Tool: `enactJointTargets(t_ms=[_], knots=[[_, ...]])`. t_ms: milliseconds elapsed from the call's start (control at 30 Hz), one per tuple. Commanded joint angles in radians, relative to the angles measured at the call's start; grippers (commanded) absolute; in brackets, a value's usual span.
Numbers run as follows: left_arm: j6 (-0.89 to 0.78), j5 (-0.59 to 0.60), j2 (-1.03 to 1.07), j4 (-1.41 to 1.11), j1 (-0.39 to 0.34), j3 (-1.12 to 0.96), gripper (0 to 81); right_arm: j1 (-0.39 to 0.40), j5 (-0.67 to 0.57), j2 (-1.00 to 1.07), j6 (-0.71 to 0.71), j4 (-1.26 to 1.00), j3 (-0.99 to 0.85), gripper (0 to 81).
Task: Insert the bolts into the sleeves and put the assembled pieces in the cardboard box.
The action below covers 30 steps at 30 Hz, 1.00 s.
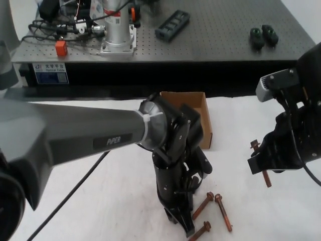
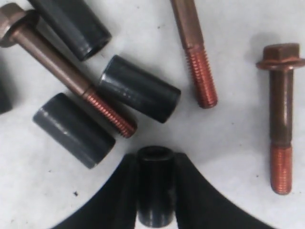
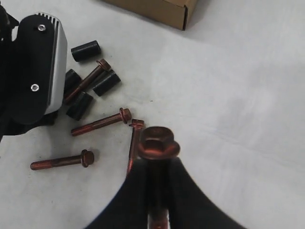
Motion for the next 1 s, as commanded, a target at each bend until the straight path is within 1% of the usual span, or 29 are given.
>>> enactJointTargets(t_ms=[0,967], knots=[[-0.03,0.003,-0.006,-0.002,-0.002,-0.004,0.6,0.068,0.028,-0.071,0.002,-0.002,0.009,0.2],[-0.04,0.003,-0.016,0.004,-0.002,-0.004,0.6,0.068,0.028,-0.072,0.005,-0.017,0.009,0.2]])
